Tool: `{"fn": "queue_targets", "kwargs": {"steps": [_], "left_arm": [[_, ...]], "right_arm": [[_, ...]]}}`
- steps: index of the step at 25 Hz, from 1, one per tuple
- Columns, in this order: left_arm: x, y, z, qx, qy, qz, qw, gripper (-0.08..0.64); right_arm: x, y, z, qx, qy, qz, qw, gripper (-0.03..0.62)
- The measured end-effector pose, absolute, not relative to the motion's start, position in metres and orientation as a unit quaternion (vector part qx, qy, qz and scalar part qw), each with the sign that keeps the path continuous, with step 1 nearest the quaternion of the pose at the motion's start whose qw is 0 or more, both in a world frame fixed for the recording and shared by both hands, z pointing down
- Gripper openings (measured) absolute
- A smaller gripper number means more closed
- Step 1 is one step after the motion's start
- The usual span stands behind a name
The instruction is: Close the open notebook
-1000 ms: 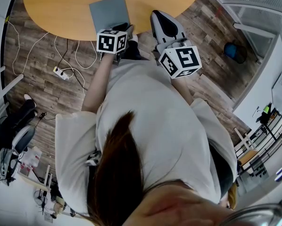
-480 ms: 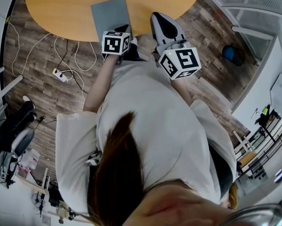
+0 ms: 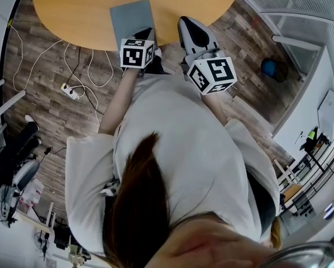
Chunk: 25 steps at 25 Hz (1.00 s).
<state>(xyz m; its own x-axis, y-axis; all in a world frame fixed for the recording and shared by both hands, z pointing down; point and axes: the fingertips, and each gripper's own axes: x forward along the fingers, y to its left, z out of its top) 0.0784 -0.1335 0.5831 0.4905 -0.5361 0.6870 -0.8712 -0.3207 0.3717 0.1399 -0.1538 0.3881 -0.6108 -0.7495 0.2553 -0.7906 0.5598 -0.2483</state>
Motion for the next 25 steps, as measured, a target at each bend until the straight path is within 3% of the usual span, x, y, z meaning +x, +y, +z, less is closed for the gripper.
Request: {"fn": "queue_targets", "kwargs": {"steps": [13,25], "left_arm": [[0.041,-0.181,0.495,0.803,-0.51,0.138,0.277,0.015],[-0.01,-0.198,0.399,0.827,-0.542,0.077,0.128,0.015]], "right_arm": [[0.121,-0.158,0.365,0.422,-0.894,0.142,0.05,0.003],[0.092,-0.163,0.339,0.441,-0.889,0.111,0.041,0.003]]}}
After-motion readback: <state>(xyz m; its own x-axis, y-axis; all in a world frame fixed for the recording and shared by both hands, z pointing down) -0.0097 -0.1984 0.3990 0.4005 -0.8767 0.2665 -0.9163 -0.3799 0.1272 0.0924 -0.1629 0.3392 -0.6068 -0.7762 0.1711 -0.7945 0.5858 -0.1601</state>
